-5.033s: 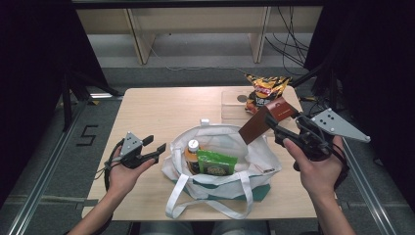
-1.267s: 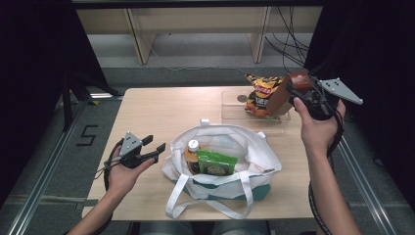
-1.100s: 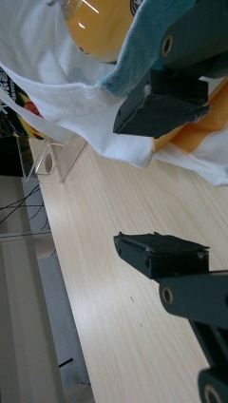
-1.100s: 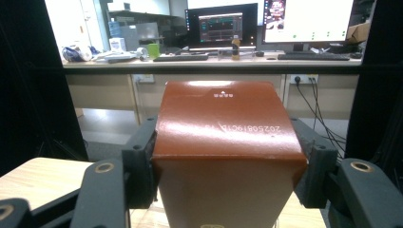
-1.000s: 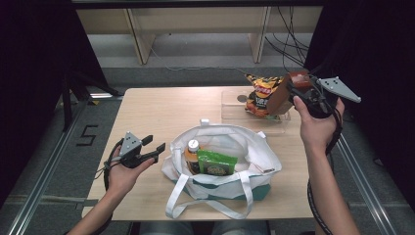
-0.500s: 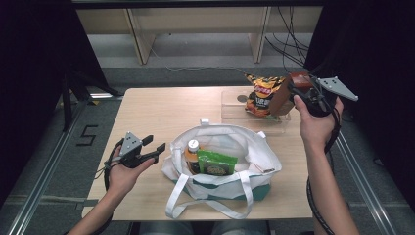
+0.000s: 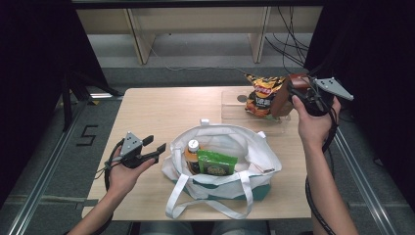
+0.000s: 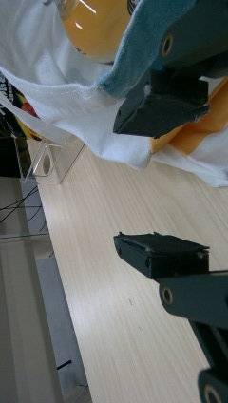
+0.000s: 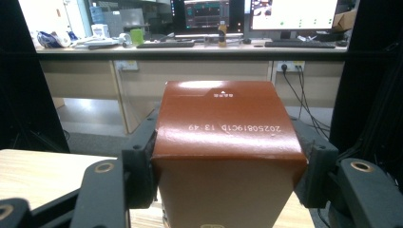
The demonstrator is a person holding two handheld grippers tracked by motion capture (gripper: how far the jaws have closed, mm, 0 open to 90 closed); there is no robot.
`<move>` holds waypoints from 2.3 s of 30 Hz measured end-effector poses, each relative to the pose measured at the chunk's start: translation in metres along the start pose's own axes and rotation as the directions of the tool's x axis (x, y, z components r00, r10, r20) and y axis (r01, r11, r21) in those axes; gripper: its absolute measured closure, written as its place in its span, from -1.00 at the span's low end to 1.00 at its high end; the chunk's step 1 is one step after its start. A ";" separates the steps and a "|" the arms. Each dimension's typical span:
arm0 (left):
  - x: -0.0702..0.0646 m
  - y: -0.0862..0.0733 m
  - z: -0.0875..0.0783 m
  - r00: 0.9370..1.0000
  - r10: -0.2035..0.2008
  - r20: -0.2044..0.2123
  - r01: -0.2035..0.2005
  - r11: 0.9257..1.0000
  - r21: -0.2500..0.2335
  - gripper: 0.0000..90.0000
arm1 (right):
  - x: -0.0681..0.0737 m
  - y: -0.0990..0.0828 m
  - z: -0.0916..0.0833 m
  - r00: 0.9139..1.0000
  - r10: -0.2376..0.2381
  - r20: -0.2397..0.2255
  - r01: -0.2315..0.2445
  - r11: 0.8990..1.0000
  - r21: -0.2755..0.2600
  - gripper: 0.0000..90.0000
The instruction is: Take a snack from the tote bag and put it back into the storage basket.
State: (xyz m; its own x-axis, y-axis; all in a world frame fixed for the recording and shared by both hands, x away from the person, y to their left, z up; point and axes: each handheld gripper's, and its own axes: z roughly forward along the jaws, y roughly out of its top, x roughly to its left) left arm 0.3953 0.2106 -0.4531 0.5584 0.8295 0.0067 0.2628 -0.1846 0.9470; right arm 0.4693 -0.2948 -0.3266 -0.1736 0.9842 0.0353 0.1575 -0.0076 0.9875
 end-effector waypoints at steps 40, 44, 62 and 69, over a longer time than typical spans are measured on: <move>0.000 0.000 0.000 1.000 0.003 0.002 -0.003 1.000 0.002 -0.11 | -0.009 -0.014 0.017 0.999 0.026 0.047 -0.028 0.999 0.044 -0.13; 0.000 0.000 0.000 1.000 0.004 0.002 -0.004 1.000 0.001 -0.11 | -0.010 -0.015 0.020 0.999 0.011 0.046 -0.013 0.999 0.039 -0.13; 0.000 0.000 0.000 1.000 0.004 0.002 -0.004 1.000 0.003 -0.11 | -0.011 -0.022 0.029 0.998 0.022 0.061 -0.028 0.995 0.093 -0.14; 0.000 0.000 0.000 1.000 0.006 0.004 -0.006 1.000 0.003 -0.11 | -0.012 -0.026 0.034 0.998 0.021 0.063 -0.026 0.995 0.091 -0.14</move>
State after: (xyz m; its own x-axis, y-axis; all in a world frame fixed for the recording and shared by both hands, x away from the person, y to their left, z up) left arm 0.3953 0.2104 -0.4533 0.5628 0.8265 0.0113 0.2614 -0.1910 0.9462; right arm 0.5003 -0.3007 -0.3575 -0.1083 0.9931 0.0460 0.2502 -0.0175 0.9680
